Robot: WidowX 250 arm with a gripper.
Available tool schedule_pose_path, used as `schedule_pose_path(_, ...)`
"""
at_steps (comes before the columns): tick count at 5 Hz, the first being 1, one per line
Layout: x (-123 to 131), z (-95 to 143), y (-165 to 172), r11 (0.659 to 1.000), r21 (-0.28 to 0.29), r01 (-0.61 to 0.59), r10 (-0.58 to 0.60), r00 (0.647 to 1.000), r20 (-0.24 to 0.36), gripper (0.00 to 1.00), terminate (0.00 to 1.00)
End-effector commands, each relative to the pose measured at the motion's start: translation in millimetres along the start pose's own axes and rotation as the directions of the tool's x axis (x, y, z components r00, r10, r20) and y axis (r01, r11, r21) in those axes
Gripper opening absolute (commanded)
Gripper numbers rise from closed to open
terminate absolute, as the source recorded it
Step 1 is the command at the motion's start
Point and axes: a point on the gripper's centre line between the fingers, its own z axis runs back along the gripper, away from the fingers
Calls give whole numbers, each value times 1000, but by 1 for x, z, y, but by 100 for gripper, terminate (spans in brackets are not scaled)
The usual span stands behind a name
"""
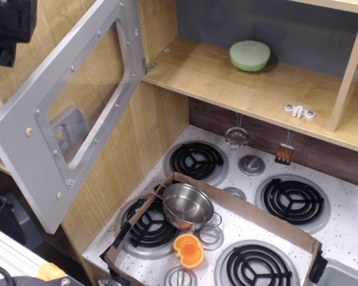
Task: Close microwave
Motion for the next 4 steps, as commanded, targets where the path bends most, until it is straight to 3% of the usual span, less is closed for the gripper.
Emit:
schedule_pose_path(1, 16, -14, 6, 999, 2, -37, 36, 987, 156, 100, 0)
schedule_pose_path(2, 32, -17, 8, 992, 45, -114, 95, 947, 307, 100, 0)
schedule_pose_path(3, 53, -12, 20, 990, 53, -131, 98, 909, 406, 100, 0)
schedule_pose_path(4, 83, -1, 33, 990, 64, -128, 85, 887, 453, 100, 0)
